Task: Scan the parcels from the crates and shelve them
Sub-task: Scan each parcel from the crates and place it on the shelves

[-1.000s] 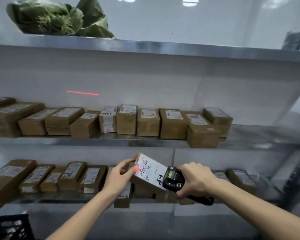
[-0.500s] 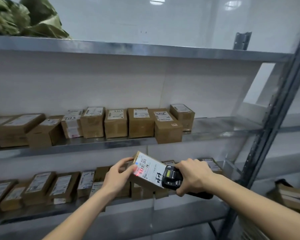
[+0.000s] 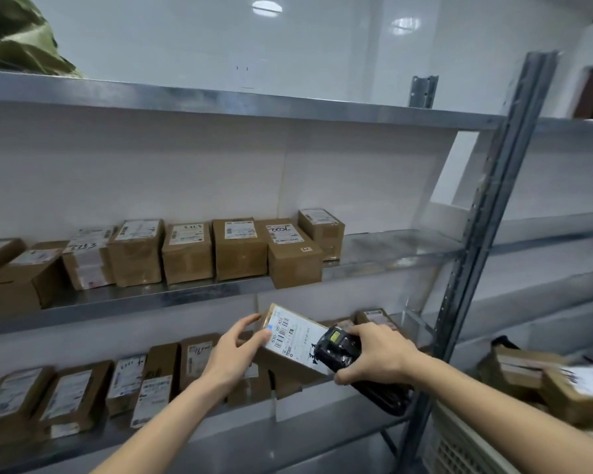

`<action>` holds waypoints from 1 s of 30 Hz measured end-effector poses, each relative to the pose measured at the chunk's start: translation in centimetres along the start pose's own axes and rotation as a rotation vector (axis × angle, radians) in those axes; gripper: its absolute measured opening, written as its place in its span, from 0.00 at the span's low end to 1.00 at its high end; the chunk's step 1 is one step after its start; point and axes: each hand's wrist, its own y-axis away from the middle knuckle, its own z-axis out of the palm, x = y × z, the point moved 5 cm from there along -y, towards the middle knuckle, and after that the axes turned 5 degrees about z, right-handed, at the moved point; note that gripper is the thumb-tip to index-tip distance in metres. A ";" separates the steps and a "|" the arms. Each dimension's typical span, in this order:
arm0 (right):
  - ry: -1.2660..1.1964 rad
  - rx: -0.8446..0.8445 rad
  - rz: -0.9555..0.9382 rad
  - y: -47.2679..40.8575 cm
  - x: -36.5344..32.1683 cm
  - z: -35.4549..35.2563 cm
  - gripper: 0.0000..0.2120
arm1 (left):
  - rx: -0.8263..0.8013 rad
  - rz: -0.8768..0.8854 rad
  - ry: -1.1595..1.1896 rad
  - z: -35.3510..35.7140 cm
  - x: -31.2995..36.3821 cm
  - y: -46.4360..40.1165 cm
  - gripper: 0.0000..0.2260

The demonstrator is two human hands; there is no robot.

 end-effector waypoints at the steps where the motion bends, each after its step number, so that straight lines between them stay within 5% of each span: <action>1: -0.111 -0.023 0.028 0.2 1.0 0.3 0.32 | -0.023 -0.005 0.030 1.0 -0.1 -0.3 0.19; 7: -0.440 -0.027 0.148 2.3 8.4 1.3 0.23 | -0.288 -0.094 0.218 10.9 0.5 -0.2 0.24; 16: -0.448 0.019 0.320 0.8 25.1 -0.6 0.27 | -0.561 -0.133 0.219 27.0 1.9 -1.7 0.22; 25: -0.441 0.002 0.308 -7.5 37.8 -1.9 0.25 | -0.606 -0.168 0.190 41.3 2.1 -7.4 0.23; 30: -0.427 0.043 0.297 -13.0 40.9 -1.3 0.30 | -0.436 -0.201 0.239 45.3 0.4 -11.3 0.15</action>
